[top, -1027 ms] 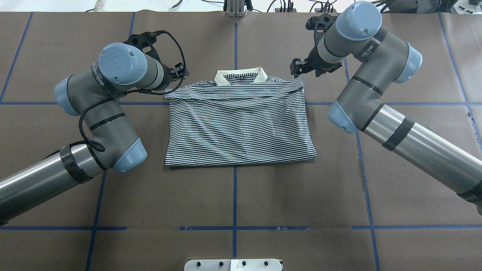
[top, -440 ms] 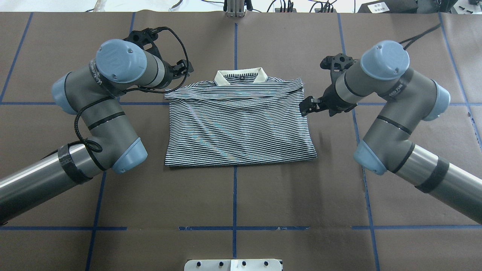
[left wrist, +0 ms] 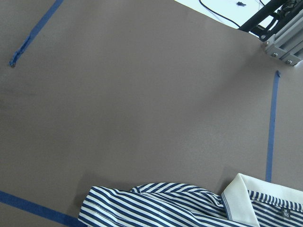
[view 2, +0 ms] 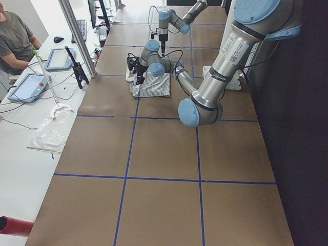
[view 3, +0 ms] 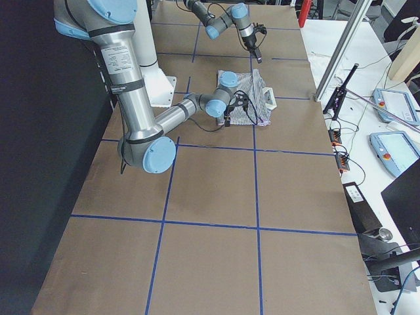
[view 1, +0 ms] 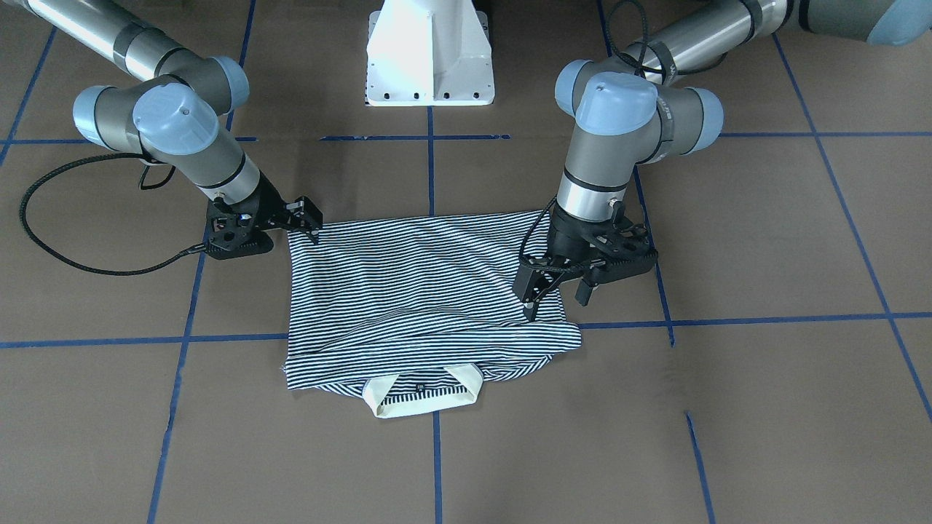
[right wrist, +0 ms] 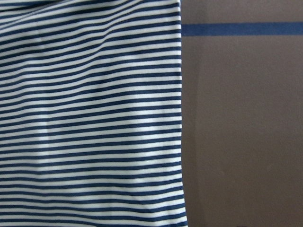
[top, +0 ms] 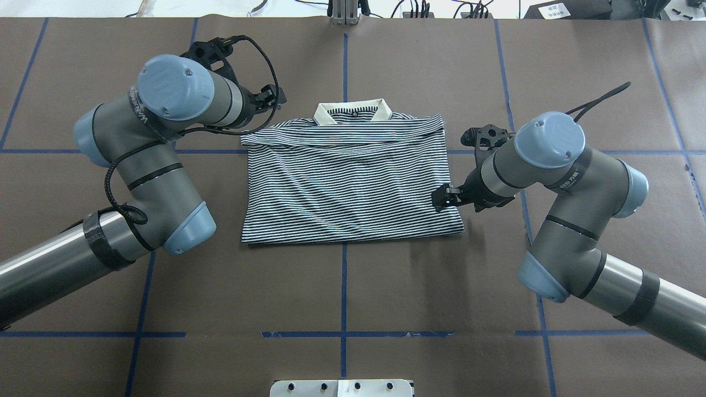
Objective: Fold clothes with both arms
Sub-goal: 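Move the right gripper down to the folded shirt's side edge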
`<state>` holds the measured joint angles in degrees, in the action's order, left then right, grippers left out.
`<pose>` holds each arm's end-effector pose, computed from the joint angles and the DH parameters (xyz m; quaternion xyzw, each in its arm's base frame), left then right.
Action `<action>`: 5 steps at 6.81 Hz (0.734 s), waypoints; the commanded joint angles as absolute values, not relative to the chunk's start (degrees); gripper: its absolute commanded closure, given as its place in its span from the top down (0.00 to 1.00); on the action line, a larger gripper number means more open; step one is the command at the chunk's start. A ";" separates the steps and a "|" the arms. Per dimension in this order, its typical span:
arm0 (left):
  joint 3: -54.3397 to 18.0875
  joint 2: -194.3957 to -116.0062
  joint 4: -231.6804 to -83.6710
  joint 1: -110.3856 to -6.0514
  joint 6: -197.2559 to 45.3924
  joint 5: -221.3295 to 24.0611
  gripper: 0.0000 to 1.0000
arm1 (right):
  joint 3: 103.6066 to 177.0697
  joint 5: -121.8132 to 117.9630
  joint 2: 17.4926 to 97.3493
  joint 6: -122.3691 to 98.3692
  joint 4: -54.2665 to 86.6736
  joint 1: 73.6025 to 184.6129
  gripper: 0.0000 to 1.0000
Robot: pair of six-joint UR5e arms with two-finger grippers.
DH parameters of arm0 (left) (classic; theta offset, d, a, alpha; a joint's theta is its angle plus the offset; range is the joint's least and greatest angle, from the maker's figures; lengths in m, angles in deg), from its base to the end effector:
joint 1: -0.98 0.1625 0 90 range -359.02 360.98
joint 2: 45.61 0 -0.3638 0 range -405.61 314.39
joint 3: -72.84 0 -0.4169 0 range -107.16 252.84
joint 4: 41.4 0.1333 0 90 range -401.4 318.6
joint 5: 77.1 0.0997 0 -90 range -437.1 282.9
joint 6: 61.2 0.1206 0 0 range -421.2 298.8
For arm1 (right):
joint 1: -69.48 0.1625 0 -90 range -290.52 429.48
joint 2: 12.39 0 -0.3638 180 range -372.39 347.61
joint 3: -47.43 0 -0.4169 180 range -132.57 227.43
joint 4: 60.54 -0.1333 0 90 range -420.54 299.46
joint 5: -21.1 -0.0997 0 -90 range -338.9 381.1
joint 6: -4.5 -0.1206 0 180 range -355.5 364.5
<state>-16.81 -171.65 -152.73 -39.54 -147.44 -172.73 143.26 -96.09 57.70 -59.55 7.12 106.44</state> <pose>0.4590 -0.5521 0.1951 0.1397 0.4578 -0.2545 0.8403 -0.4691 -0.4508 0.3210 0.0235 -0.4498 -0.0102 0.8928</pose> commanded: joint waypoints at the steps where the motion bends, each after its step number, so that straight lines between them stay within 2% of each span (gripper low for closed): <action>1: -16.89 -171.47 -152.75 -39.54 -147.51 -172.73 1.00 | 141.57 -95.27 57.40 -59.57 7.05 105.95 0.58; 2: -16.81 -171.12 -152.93 -39.54 -147.51 -172.73 1.00 | 141.56 -95.36 57.31 -59.57 7.04 105.95 0.32; 3: -16.72 -170.85 -153.19 -39.45 -147.42 -172.64 1.00 | 141.56 -95.45 57.31 -59.48 6.96 105.95 0.17; 5: -16.46 -170.76 -153.28 -39.45 -147.16 -172.55 1.00 | 142.18 -95.88 57.22 -59.57 6.96 105.95 0.18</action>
<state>-16.62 -170.83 -153.22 -39.47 -147.29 -172.62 141.92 -95.70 57.26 -59.51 6.97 105.95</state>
